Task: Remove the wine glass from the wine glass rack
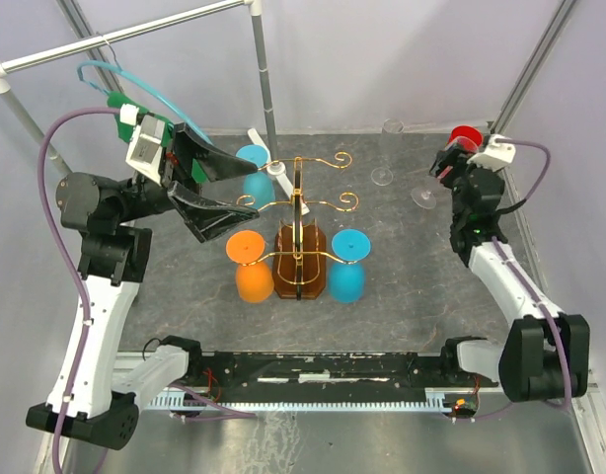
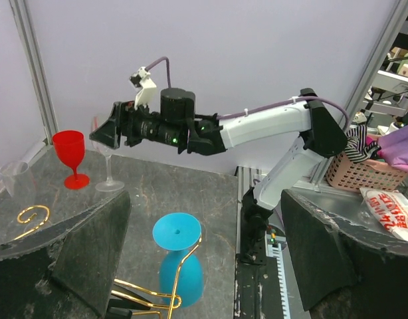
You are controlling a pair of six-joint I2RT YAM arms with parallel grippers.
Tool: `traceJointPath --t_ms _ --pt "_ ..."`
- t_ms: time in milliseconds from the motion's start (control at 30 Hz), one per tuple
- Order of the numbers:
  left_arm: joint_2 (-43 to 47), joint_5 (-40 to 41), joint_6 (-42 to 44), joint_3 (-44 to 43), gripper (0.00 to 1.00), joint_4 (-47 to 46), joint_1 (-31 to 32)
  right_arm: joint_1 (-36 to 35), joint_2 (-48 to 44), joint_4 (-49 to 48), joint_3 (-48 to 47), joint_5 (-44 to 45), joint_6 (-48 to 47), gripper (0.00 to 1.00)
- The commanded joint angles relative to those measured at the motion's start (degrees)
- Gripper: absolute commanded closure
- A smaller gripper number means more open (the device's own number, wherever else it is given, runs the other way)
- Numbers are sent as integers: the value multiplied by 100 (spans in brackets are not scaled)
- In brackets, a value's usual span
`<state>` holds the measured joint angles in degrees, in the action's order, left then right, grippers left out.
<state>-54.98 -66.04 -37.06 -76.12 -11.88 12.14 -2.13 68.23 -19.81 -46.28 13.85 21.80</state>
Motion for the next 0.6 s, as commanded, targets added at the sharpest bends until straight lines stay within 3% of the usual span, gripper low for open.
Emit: traceJointPath --t_ms 0,333,567 --pt "44 149 -40 0 1 -99 17 -420 368 -2382 336 746 -1278 33" --pt "-328 144 -206 43 1 -50 20 -538 2013 -5234 1036 800 -2034 29" --pt "-609 183 -493 111 1 -400 23 -561 2886 -5850 864 810 -2103 27"
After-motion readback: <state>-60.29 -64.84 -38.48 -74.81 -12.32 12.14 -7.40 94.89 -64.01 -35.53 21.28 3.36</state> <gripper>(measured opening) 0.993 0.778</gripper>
